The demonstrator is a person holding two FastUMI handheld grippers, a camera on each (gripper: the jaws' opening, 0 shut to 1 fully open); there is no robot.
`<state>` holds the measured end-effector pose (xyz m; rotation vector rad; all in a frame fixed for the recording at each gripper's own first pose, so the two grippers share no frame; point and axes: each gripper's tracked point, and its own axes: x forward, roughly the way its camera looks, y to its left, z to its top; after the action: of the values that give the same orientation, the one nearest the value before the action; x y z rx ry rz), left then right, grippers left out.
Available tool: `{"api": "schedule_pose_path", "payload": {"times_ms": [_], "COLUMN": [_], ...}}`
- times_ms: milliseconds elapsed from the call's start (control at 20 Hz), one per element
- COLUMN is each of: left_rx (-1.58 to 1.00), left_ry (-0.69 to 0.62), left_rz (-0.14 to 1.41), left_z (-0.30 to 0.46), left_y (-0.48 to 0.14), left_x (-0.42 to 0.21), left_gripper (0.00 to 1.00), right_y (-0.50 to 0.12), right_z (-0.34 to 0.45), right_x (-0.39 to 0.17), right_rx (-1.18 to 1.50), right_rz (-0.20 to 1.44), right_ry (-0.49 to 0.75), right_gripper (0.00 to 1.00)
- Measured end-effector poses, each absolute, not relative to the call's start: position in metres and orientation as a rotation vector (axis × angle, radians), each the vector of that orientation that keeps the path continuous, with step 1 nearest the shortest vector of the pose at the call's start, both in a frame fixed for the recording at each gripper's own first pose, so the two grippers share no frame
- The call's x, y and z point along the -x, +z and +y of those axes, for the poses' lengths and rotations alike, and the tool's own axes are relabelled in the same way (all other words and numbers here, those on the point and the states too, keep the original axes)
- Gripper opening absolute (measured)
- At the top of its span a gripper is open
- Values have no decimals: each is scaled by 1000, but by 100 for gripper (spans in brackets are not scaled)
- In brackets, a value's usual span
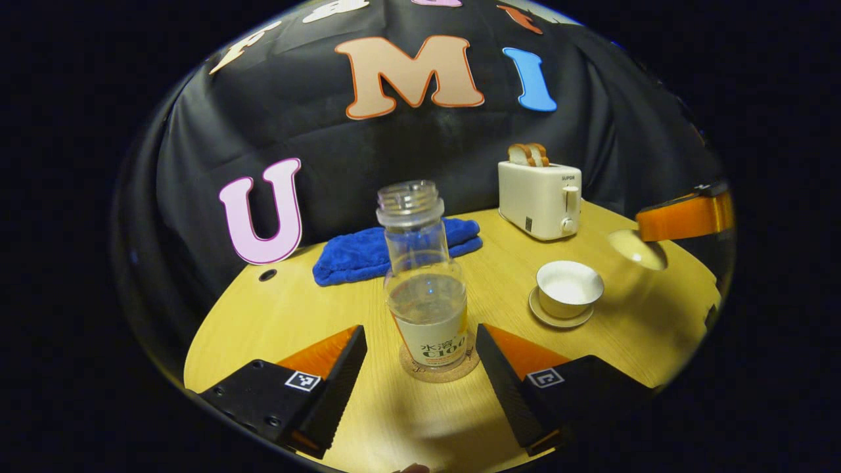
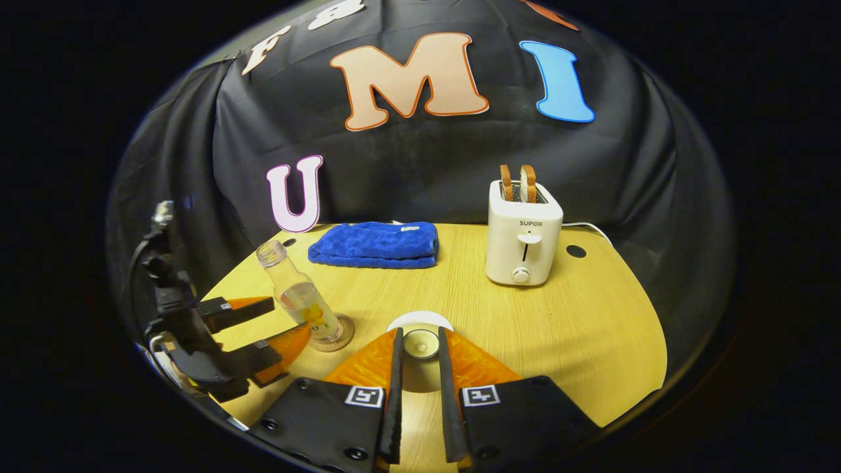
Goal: Open the teacup lid with one hand, grasp the water bottle and pour water into the teacup with the other hand; after pouring, place the water bottle on the coaster and then close the teacup lid.
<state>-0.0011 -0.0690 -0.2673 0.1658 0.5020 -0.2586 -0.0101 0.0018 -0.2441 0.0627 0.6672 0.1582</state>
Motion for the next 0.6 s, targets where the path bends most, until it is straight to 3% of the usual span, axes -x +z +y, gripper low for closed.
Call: {"api": "schedule_pose_path", "payload": {"times_ms": [600], "left_rx": [-100], "left_ry": [-153], "left_rz": [469], "left_z": [-28], "left_y": [-212], "left_x": [38], "left_gripper": [97], "right_y": [-292], "right_z": [25], "right_x": [-28], "right_rx": [-38], "right_rz": [672], "right_ry": [205], "right_gripper": [29]}}
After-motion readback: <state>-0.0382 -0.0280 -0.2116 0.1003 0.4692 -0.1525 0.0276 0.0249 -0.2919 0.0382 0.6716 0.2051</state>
